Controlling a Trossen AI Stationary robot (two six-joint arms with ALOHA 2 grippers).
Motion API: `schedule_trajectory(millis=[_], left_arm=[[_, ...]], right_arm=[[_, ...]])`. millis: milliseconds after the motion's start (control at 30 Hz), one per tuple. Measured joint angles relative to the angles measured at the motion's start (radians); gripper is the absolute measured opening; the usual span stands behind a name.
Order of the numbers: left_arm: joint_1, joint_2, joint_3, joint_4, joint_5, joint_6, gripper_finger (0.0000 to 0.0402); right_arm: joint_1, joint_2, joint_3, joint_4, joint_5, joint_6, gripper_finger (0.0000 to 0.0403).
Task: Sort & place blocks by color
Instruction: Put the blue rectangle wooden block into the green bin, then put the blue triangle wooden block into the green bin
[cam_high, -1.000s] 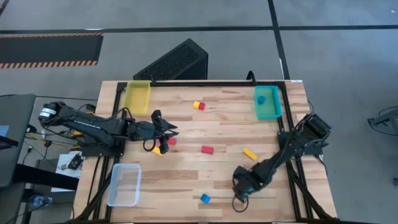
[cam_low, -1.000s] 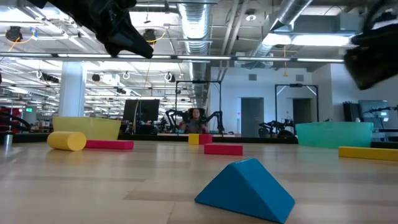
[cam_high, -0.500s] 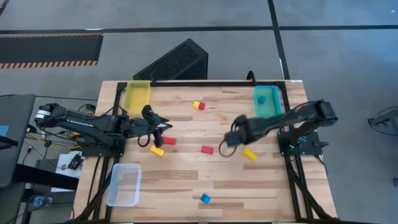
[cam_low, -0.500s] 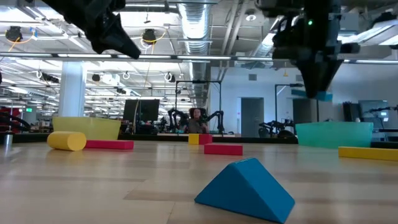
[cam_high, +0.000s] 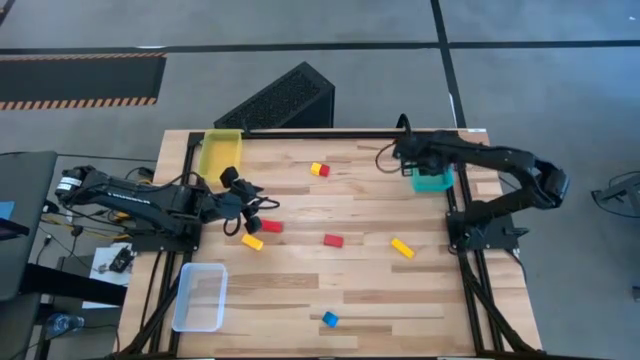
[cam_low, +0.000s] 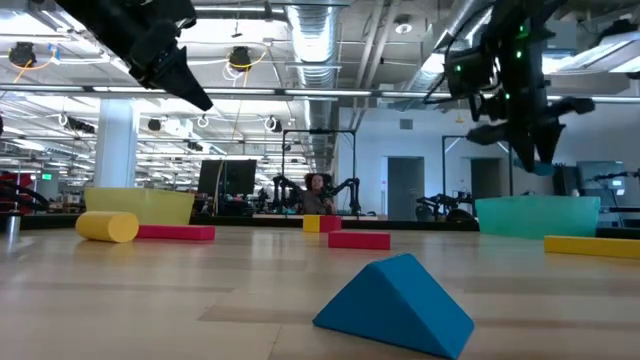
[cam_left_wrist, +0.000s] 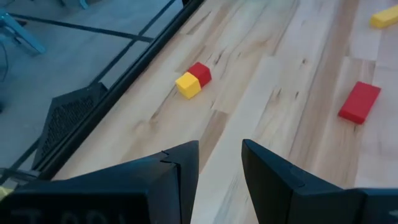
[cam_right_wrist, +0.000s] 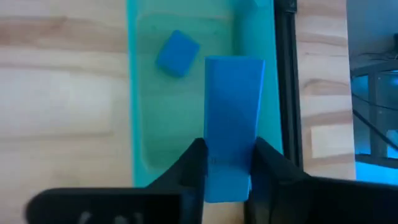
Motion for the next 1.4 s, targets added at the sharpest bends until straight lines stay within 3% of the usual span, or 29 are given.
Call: schedule_trajectory(millis=[133, 300, 400, 500, 733, 1067, 1200, 1400], left_arm=[[0.000, 0.000, 0.000, -0.015, 0.021, -0.026, 0.0112], [-0.007, 0.000, 0.000, -0.080, 0.086, -0.182, 0.0112], [-0.014, 0.000, 0.000, -0.141, 0.142, -0.279, 0.0112], [-0.030, 0.000, 0.000, -0.203, 0.142, -0.338, 0.0112], [-0.058, 0.000, 0.000, -0.232, 0.112, -0.350, 0.0112], [-0.067, 0.000, 0.000, -0.201, 0.073, -0.301, 0.0112], [-0.068, 0.007, 0.000, -0.115, 0.060, -0.320, 0.0112], [-0.069, 0.033, -0.046, 0.145, 0.054, -0.339, 0.0112]], right_arm=[[-0.096, 0.013, -0.028, 0.113, -0.012, -0.089, 0.0153], [-0.143, 0.018, -0.028, 0.165, -0.035, -0.149, 0.0218], [-0.140, 0.017, -0.028, 0.167, -0.049, -0.148, 0.0236], [-0.093, 0.015, -0.028, 0.214, -0.138, -0.154, 0.0238], [0.256, 0.015, -0.028, 0.411, -0.178, -0.009, 0.0221], [0.784, 0.060, -0.026, 0.727, 0.078, 0.310, 0.0217], [0.919, 0.142, -0.028, 0.848, 0.129, 0.348, 0.0217], [1.048, 0.268, -0.006, 1.050, 0.100, 0.248, 0.0217]])
